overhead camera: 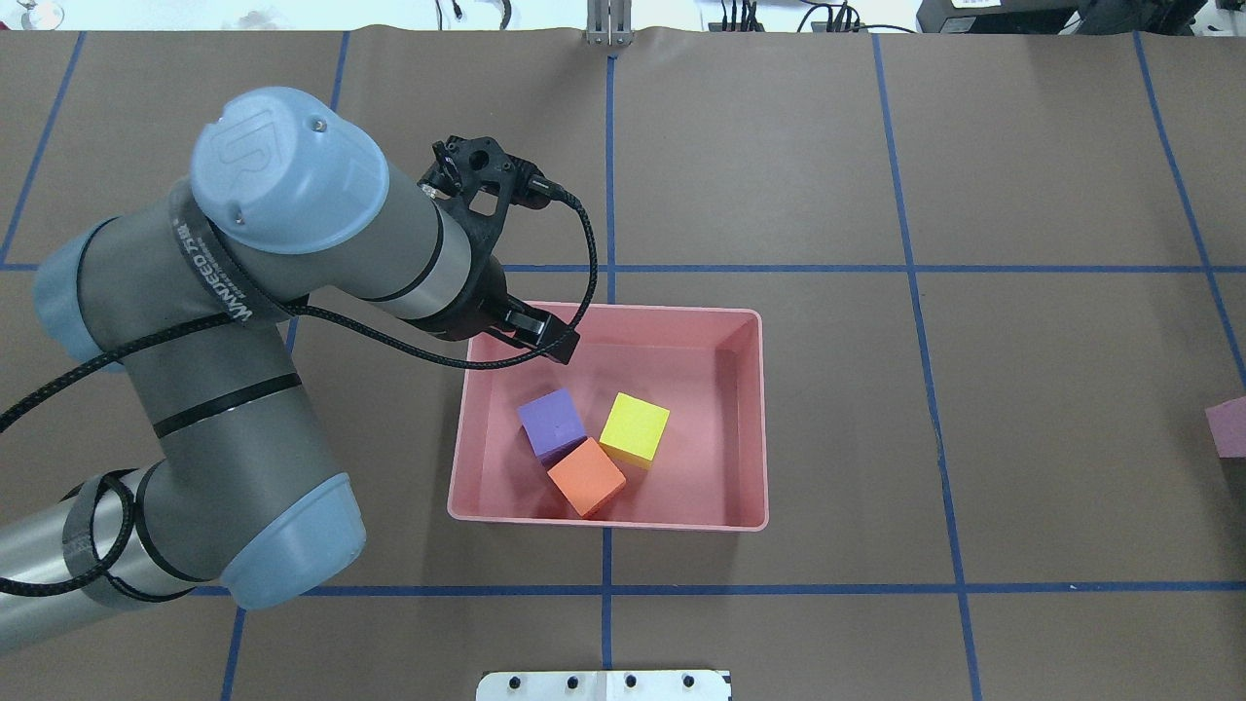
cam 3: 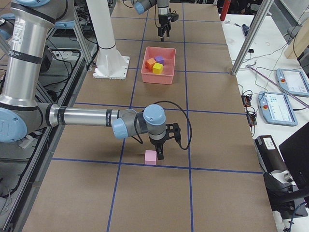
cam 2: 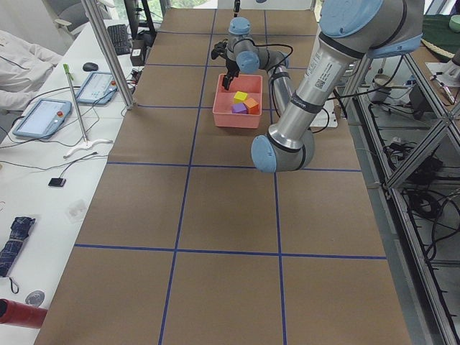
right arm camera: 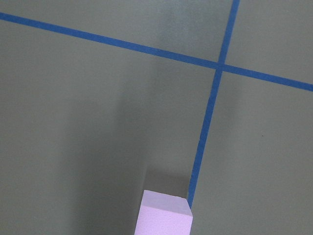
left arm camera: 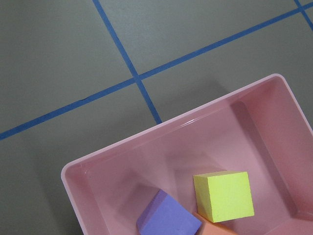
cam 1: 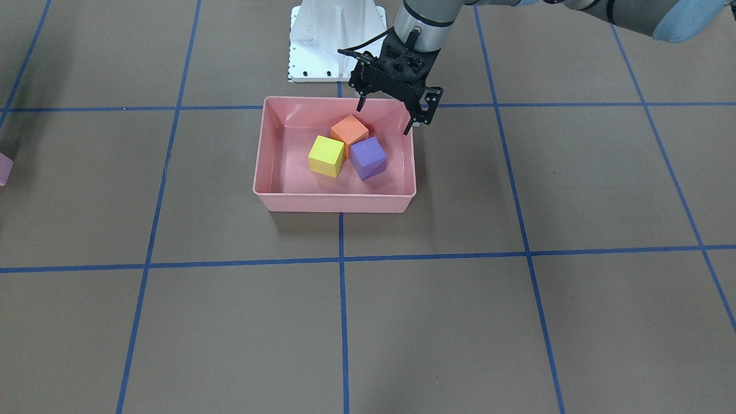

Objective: Place blocks into pink bin with both arms
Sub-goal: 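Hold the left gripper over the bin while the right gripper reaches the pink cube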

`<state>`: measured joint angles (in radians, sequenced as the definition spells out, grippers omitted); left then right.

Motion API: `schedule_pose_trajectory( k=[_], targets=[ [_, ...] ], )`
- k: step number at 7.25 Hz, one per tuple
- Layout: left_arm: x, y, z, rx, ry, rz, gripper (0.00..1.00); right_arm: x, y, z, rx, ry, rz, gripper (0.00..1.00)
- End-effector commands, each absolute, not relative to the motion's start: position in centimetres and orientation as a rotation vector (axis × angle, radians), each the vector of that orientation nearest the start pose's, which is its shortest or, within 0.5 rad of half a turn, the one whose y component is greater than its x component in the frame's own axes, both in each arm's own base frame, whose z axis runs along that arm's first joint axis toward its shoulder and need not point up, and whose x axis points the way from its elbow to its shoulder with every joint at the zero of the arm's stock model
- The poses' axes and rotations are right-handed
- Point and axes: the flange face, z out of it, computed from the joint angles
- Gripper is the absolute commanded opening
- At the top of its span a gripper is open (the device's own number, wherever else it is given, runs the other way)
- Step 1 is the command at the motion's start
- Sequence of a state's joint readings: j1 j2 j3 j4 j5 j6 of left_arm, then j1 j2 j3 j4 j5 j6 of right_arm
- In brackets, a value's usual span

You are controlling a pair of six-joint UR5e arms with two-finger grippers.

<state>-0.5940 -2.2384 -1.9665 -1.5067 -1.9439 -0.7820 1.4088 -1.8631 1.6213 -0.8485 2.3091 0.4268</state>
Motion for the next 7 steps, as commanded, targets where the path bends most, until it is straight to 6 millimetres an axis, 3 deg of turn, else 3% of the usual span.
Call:
schedule_pose_trajectory(
  k=[1,4,7],
  targets=[
    [43.5,-40.4,11.9,0.365,0.986,0.371,1.0,-0.8,-37.0,70.0,0.245,-0.859,0.134,0.97],
    [43.9,-39.9,11.8,0.363,0.989,0.382,1.0,-4.8,-36.0,70.3,0.247,-0.786,0.121,0.97],
    [43.9,-39.8,11.9,0.362,0.989,0.384,1.0,-5.8,-32.8,71.3,0.237,-0.761,0.056,0.98]
  ],
)
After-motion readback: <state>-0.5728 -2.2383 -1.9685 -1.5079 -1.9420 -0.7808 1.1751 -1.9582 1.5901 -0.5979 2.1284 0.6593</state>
